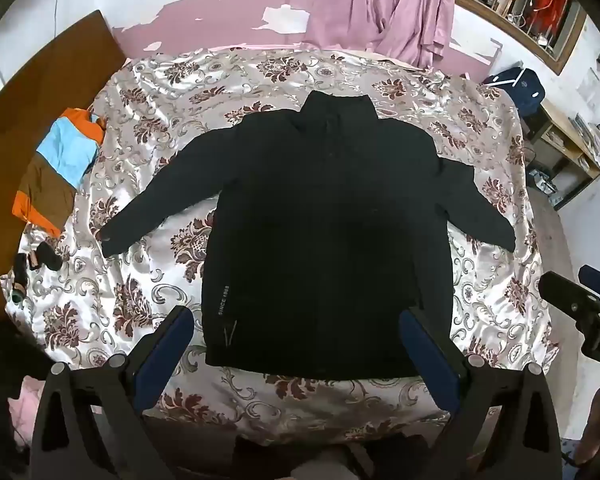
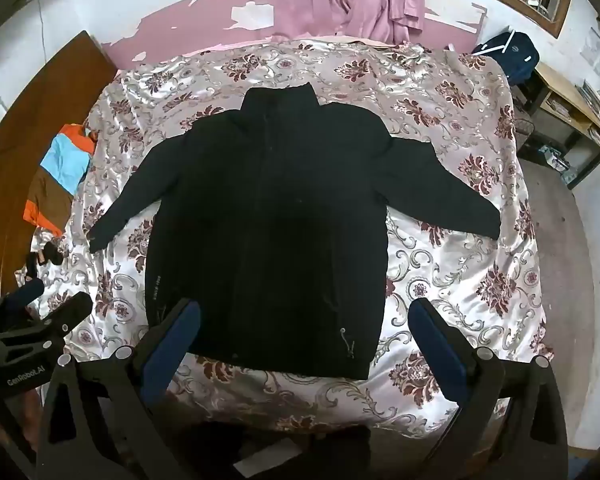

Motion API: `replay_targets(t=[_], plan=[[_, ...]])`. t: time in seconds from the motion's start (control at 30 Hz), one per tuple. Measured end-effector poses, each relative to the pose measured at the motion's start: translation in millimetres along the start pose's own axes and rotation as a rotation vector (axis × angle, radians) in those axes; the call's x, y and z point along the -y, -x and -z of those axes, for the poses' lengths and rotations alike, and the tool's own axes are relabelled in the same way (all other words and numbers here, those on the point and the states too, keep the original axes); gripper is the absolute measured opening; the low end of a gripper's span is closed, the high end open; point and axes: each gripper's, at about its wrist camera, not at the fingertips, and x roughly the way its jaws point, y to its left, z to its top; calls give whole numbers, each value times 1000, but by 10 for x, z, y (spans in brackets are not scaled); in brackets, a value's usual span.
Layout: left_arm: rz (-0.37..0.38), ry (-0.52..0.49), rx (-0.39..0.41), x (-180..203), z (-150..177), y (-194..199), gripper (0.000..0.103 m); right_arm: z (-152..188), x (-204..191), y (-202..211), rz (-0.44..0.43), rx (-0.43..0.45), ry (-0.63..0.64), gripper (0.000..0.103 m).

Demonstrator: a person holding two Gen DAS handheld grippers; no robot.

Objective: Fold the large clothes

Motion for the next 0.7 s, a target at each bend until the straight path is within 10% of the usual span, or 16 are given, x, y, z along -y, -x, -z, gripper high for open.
replay_targets(t=[0.7], plan=[[22,10,0,-6,-5,-1,103,-12,0,9,5,10,2,102]])
